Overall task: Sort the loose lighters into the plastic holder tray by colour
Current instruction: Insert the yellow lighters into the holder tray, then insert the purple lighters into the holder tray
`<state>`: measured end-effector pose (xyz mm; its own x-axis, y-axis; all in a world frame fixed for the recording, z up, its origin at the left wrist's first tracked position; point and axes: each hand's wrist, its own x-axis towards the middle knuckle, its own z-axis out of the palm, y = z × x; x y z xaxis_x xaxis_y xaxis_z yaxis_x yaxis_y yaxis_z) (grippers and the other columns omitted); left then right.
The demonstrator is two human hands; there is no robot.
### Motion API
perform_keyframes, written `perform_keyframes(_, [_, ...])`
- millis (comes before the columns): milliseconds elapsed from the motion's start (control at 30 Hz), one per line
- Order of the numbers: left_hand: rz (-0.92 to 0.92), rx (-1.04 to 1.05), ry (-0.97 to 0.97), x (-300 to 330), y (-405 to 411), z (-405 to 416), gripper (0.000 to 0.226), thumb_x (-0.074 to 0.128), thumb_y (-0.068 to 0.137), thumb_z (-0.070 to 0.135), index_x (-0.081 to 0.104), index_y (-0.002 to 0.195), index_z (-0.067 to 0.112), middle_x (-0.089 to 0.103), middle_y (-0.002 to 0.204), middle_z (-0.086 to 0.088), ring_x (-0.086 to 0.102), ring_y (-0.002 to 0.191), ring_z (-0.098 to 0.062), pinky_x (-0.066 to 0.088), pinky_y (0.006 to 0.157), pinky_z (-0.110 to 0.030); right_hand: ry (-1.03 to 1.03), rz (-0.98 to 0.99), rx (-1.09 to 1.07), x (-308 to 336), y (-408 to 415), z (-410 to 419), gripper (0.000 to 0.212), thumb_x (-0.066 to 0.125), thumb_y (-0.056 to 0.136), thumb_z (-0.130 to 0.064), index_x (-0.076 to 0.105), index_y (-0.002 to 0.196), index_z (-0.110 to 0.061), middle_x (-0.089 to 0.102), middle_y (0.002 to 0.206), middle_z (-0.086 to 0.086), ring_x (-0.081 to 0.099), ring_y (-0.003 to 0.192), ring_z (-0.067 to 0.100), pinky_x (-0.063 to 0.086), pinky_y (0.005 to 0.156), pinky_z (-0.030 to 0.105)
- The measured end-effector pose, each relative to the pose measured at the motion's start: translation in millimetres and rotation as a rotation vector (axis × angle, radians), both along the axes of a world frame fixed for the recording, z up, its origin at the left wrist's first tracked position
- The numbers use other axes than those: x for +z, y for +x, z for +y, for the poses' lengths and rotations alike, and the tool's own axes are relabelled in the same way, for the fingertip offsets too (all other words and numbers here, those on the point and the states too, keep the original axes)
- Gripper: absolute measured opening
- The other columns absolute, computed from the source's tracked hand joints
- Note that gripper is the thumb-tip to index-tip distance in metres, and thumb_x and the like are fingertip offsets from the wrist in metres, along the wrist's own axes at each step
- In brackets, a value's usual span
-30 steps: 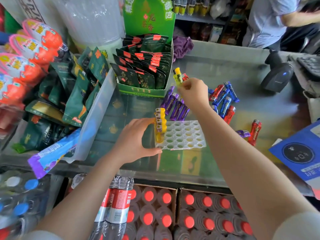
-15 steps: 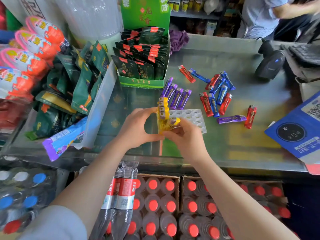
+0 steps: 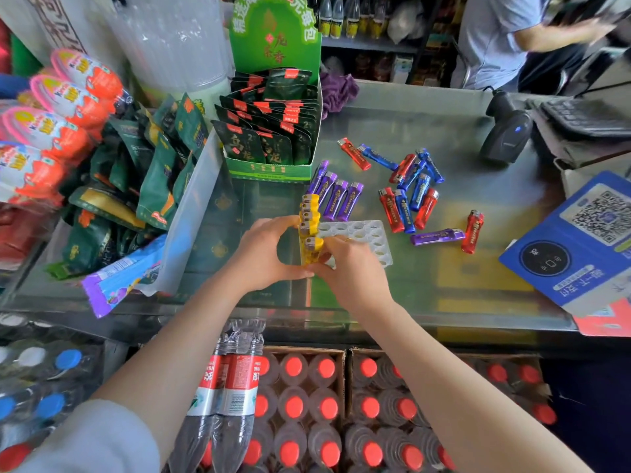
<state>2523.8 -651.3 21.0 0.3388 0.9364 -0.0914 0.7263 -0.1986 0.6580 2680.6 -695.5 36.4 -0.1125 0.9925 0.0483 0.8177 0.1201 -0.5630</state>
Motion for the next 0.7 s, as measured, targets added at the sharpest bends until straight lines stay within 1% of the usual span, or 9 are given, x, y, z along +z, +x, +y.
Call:
perform_keyframes(67, [0.004, 0.006, -0.014, 3, 2, -2, 0.077, 0.077, 0.056, 0.049, 0.043, 0.124, 0.036, 0.046, 0.127, -0.001, 0.03, 0.124, -0.017, 0.033, 0.097, -0.039, -0.02, -0.006, 0.041, 0, 7, -2, 0.027, 0.066, 0.079, -0.035, 0.062, 0.091, -0.01, 0.064, 0.093, 0.004, 0.058, 0.077, 0.023, 0.046, 0.064, 0.032])
perform_keyframes(167, [0.049, 0.018, -0.015, 4, 8, -8, 0.078, 0.077, 0.056, 0.05, 0.041, 0.124, 0.037, 0.043, 0.124, -0.002, 0.027, 0.125, -0.018, 0.031, 0.097, -0.038, 0.012, 0.107, -0.005, 1, 36, -9, 0.026, 0.069, 0.077, -0.033, 0.064, 0.095, -0.014, 0.061, 0.084, -0.003, 0.049, 0.064, 0.005, 0.044, 0.062, 0.03])
perform_keyframes(233, [0.036, 0.014, -0.007, 4, 12, -12, 0.077, 0.078, 0.057, 0.045, 0.041, 0.124, 0.035, 0.044, 0.122, -0.003, 0.025, 0.124, -0.014, 0.03, 0.096, -0.034, 0.083, 0.157, -0.212, -1, 67, -10, 0.016, 0.063, 0.083, -0.026, 0.063, 0.095, -0.017, 0.06, 0.075, -0.003, 0.051, 0.061, 0.011, 0.045, 0.061, 0.031])
perform_keyframes(333, [0.014, -0.002, -0.017, 2, 20, -18, 0.076, 0.078, 0.057, 0.043, 0.041, 0.123, 0.035, 0.045, 0.121, -0.002, 0.024, 0.123, -0.012, 0.031, 0.098, -0.034, -0.028, 0.106, -0.429, -5, 107, -3, 0.025, 0.048, 0.09, -0.023, 0.053, 0.115, -0.02, 0.061, 0.071, 0.007, 0.056, 0.064, 0.029, 0.044, 0.053, 0.032])
perform_keyframes(400, [0.021, -0.01, -0.007, 2, 26, -23, 0.076, 0.078, 0.057, 0.043, 0.042, 0.124, 0.034, 0.043, 0.114, 0.003, 0.025, 0.122, -0.013, 0.031, 0.098, -0.034, -0.079, -0.005, -0.453, -7, 122, 3, 0.029, 0.044, 0.092, -0.023, 0.049, 0.12, -0.021, 0.061, 0.078, 0.011, 0.056, 0.067, 0.031, 0.039, 0.051, 0.029])
perform_keyframes(467, [0.018, -0.013, 0.01, 4, 31, -27, 0.076, 0.079, 0.058, 0.04, 0.043, 0.124, 0.031, 0.037, 0.106, 0.009, 0.025, 0.122, -0.014, 0.031, 0.1, -0.034, -0.067, -0.098, -0.467, -6, 127, 6, 0.026, 0.042, 0.093, -0.026, 0.053, 0.116, -0.02, 0.06, 0.099, 0.014, 0.057, 0.082, 0.035, 0.039, 0.06, 0.031])
perform_keyframes(533, [0.009, -0.015, -0.005, 6, 35, -29, 0.076, 0.079, 0.058, 0.039, 0.043, 0.124, 0.031, 0.033, 0.107, 0.01, 0.025, 0.123, -0.014, 0.03, 0.102, -0.037, -0.082, -0.176, -0.477, -5, 125, 7, 0.026, 0.038, 0.095, -0.03, 0.053, 0.113, -0.019, 0.055, 0.111, 0.013, 0.056, 0.087, 0.037, 0.038, 0.063, 0.033])
perform_keyframes(600, [0.019, -0.026, -0.011, 7, 38, -31, 0.074, 0.079, 0.058, 0.039, 0.042, 0.122, 0.031, 0.032, 0.108, 0.012, 0.023, 0.125, -0.014, 0.029, 0.103, -0.04, -0.094, -0.202, -0.464, -4, 123, 4, 0.026, 0.036, 0.095, -0.03, 0.054, 0.109, -0.017, 0.053, 0.111, 0.014, 0.053, 0.079, 0.036, 0.037, 0.061, 0.033])
perform_keyframes(700, [0.039, -0.044, 0.02, 9, 44, -32, 0.075, 0.079, 0.058, 0.04, 0.043, 0.123, 0.026, 0.031, 0.107, 0.016, 0.024, 0.126, -0.015, 0.024, 0.101, -0.036, -0.074, -0.228, -0.408, -2, 122, -8, 0.025, 0.039, 0.094, -0.028, 0.059, 0.103, -0.014, 0.052, 0.103, 0.012, 0.047, 0.071, 0.03, 0.036, 0.056, 0.03])
